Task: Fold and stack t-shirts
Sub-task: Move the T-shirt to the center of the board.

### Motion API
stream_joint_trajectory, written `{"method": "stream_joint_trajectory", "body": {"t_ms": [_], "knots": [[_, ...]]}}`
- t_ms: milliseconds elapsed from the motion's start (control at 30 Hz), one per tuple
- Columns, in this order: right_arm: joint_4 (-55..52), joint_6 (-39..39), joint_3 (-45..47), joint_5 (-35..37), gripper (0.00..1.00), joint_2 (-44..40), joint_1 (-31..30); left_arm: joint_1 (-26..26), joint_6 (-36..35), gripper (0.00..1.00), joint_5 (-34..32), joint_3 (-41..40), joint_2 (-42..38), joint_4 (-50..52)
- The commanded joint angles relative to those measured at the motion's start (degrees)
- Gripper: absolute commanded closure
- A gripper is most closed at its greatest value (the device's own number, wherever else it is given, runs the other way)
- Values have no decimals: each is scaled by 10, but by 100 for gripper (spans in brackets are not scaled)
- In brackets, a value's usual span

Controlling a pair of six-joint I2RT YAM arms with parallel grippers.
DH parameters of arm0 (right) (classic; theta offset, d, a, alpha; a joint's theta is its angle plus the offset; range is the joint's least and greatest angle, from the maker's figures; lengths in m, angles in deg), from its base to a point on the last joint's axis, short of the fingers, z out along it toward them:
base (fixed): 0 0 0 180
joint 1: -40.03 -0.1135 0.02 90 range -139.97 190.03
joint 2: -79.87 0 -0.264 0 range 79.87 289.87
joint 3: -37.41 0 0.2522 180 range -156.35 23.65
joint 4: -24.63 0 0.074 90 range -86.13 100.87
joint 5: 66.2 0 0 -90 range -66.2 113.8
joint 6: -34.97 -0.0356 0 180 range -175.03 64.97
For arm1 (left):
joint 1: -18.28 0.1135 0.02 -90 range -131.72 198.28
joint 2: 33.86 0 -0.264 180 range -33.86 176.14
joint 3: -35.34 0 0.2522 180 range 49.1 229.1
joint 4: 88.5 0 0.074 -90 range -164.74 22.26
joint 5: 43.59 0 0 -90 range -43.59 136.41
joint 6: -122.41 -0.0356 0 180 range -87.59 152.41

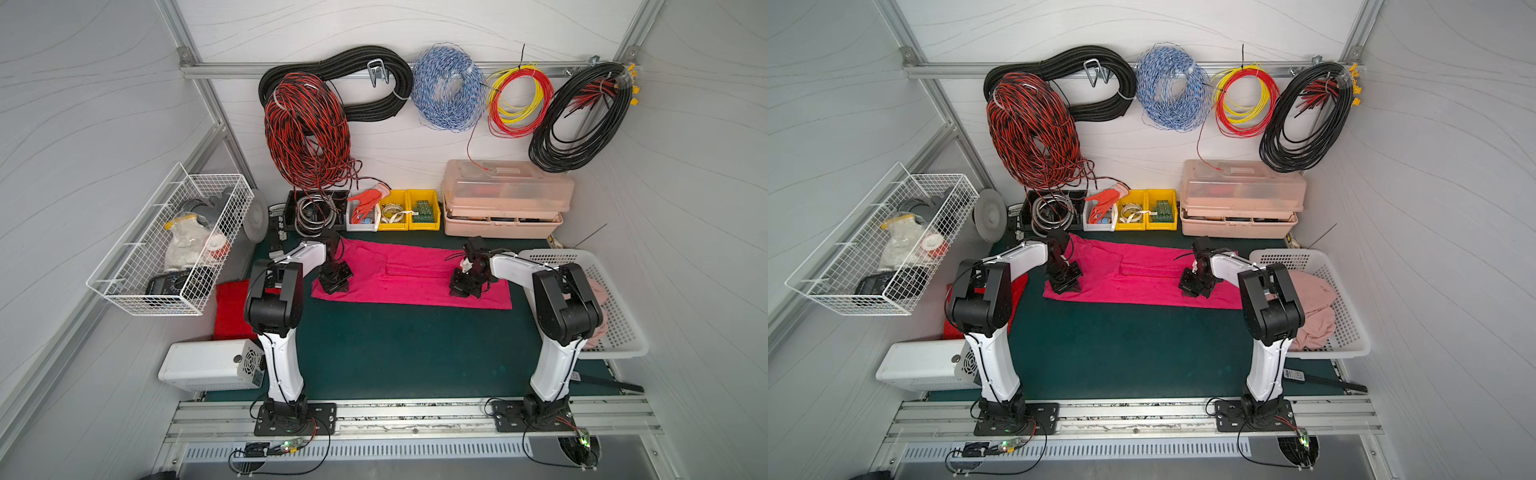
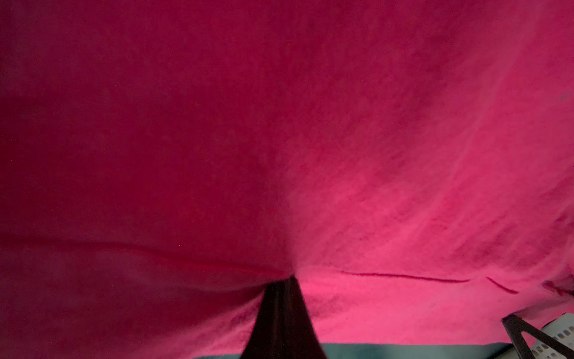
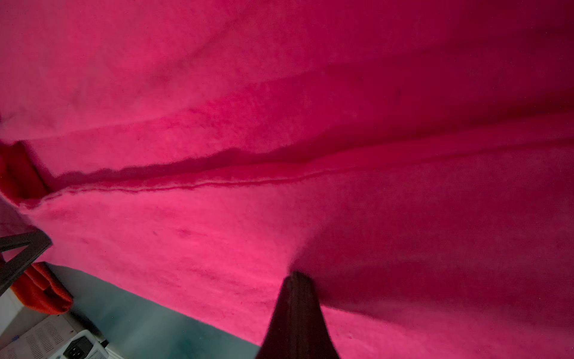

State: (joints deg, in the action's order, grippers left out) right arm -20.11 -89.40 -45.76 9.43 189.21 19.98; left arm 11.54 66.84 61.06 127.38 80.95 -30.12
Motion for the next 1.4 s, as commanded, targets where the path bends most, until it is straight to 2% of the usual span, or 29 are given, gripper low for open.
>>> {"method": "stream_joint_trajectory", "body": {"t_ms": [0, 133, 267, 433, 533, 633, 700, 733, 833, 933, 1033, 1100, 1167, 1267, 1367], "knots": [[-85, 12, -9, 34, 100, 27, 1, 3, -5, 100, -30, -43, 16, 45], [-138, 22, 8, 39, 100, 27, -13, 9, -4, 100, -31, -80, -12, 47], [-206, 38, 20, 28, 100, 12, -53, 11, -1, 100, -42, -117, -58, 52], [-275, 35, 36, -26, 100, -33, -120, 11, 10, 100, -39, -193, -130, 51], [-287, 22, 33, -83, 100, -68, -154, 11, 17, 100, -42, -231, -183, 45], [-268, 31, 9, -135, 100, -99, -160, 10, 18, 100, -56, -230, -232, 47], [-264, 44, -34, -108, 99, -107, -151, 10, 14, 100, -79, -206, -266, 59], [-268, 56, -65, -103, 96, -103, -142, 11, 12, 100, -92, -187, -283, 71], [-290, 89, -176, -111, 76, -56, -109, 11, 15, 92, -145, -135, -339, 120], [-320, 116, -305, -134, 63, 40, -82, 11, 48, 85, -154, -150, -418, 134], [-374, 138, -464, -141, 64, 166, -74, -1, 108, 84, -135, -237, -504, 101], [-402, 139, -551, -141, 74, 238, -73, -22, 154, 85, -138, -302, -551, 86], [-422, 137, -611, -142, 75, 292, -71, -41, 207, 88, -136, -369, -599, 73], [-411, 129, -624, -149, 78, 325, -70, -50, 284, 94, -109, -454, -659, 52], [-393, 128, -598, -132, 79, 332, -65, -51, 330, 98, -111, -492, -693, 68]]}}
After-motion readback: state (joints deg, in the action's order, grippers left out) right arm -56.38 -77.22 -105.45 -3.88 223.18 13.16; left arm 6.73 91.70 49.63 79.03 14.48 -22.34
